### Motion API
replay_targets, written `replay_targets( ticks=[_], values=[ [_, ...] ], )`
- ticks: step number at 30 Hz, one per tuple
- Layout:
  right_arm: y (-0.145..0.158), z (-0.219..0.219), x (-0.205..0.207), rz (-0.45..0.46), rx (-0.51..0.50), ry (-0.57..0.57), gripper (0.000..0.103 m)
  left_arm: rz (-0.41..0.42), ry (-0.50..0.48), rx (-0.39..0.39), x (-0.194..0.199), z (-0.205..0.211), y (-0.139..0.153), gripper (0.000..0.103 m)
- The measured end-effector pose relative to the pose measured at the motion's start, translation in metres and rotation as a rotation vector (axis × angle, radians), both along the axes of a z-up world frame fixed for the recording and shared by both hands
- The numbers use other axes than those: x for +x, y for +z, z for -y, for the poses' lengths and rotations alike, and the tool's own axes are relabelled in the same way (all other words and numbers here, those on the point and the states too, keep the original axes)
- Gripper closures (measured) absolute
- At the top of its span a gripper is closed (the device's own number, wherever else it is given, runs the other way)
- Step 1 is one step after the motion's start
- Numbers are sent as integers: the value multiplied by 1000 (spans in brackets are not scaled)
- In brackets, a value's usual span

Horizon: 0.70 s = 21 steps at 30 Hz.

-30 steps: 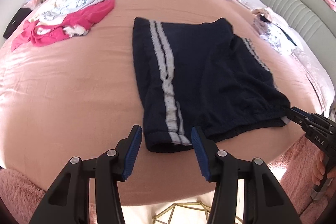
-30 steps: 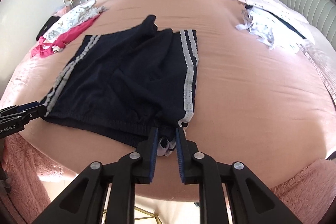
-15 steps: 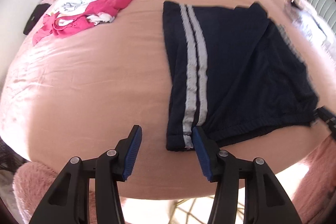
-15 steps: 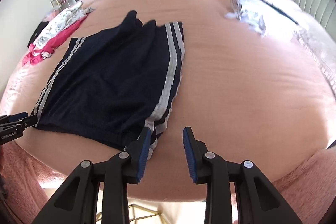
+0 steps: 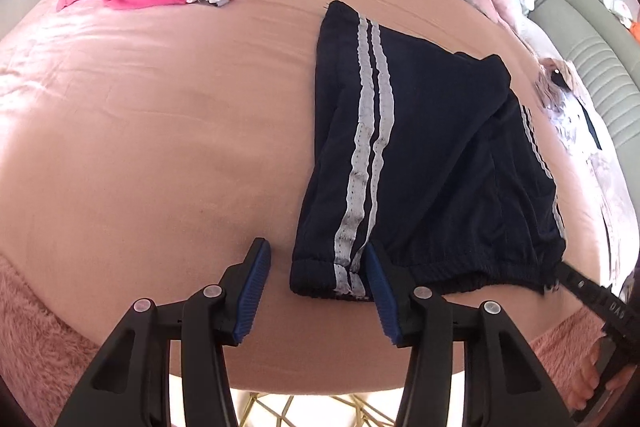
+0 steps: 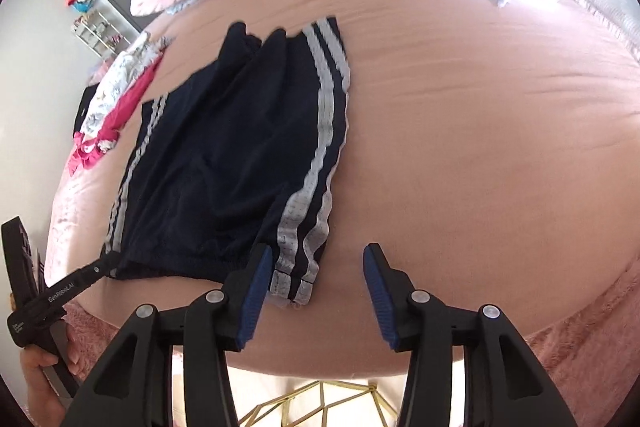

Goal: Fold clothes

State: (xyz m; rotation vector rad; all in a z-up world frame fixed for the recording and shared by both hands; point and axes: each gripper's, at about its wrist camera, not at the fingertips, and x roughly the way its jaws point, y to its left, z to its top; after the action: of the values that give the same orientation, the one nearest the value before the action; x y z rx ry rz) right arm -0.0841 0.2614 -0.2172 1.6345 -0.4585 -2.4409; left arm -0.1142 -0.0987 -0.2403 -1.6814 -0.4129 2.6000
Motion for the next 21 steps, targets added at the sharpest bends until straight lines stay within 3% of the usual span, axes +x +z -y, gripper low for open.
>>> replay_targets(
  ticks=[2, 4, 6, 8, 12, 15, 18, 21],
  values=[
    [-3, 8, 0, 10, -15, 33, 57, -3, -15, -7, 0, -4, 1, 57],
    [-3, 17, 2, 11, -14, 74, 74, -6, -17, 3, 1, -4, 1, 63],
    [-3, 25, 3, 6, 10, 98, 80, -7, -12, 23, 4, -2, 1, 83],
    [0, 25, 7, -6, 18, 87, 84, -9, -7, 42, 7, -1, 1, 89],
    [4, 14, 10, -16, -4, 38, 87, -13, 3, 81, 12, 3, 0, 90],
    [10, 17, 18, -33, 52, 41, 87, -13, 15, 108, 14, 5, -1, 89],
    [4, 24, 15, 5, 83, 67, 81, 2, 40, 155, 11, 10, -6, 84],
    [-3, 23, 10, 14, 45, 52, 81, 13, 22, 172, 5, 9, -8, 79]
  ],
)
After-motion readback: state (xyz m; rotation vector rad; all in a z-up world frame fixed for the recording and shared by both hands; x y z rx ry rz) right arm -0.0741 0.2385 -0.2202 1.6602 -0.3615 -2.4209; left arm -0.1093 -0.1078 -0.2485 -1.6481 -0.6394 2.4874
